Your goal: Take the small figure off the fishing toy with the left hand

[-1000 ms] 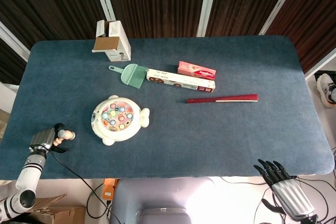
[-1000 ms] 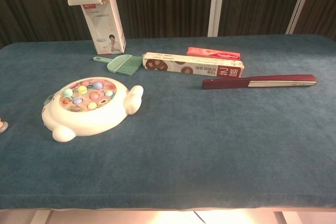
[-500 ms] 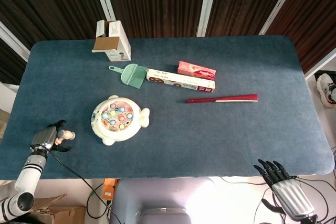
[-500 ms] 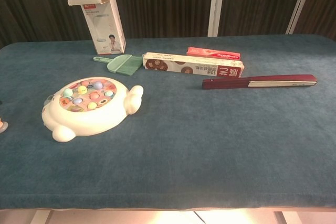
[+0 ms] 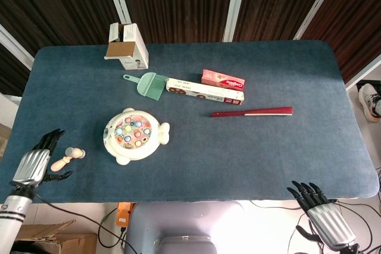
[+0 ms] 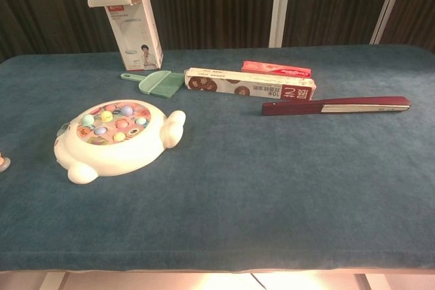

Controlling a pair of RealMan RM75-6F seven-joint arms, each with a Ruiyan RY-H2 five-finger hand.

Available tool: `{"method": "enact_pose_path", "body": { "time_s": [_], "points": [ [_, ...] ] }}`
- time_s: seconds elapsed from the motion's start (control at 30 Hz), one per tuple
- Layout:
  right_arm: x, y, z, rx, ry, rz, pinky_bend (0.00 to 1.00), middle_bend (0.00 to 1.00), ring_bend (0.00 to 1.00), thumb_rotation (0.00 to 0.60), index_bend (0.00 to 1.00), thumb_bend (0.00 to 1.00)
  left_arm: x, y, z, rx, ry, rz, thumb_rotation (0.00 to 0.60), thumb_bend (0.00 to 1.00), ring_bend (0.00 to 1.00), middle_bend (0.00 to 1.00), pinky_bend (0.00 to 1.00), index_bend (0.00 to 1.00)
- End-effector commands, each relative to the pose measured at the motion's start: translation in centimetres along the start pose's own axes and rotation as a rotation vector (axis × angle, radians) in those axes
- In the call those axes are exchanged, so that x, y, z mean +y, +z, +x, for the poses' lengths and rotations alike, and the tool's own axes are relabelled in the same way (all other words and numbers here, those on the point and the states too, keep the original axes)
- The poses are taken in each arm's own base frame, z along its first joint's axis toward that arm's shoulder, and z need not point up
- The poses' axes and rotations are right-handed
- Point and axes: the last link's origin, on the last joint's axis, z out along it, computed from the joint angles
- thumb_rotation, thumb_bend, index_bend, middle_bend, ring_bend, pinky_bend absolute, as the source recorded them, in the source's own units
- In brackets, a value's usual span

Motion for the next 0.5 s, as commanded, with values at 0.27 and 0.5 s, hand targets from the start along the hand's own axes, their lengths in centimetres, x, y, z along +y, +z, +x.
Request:
{"method": "enact_pose_path", "body": {
  "time_s": [0.27, 0.5],
  "points": [
    [-0.2, 0.3, -0.3, 0.002, -0.015, -0.022, 0.03, 0.00, 0.00, 0.600, 0.00, 0.18, -1.3, -12.7, -6.6, 0.174, 0.293, -0.161, 0.600, 0.03, 0.00, 0.00, 0.09, 0.00],
    [-0.3, 0.1, -0.3, 0.006, -0.016, -0.024, 0.03, 0.00, 0.00, 0.600, 0.00, 0.18, -1.1, -11.9, -6.7, 0.157, 0.275, -0.161, 0.600, 0.03, 0.00, 0.00, 0.09, 0.00]
  ]
}}
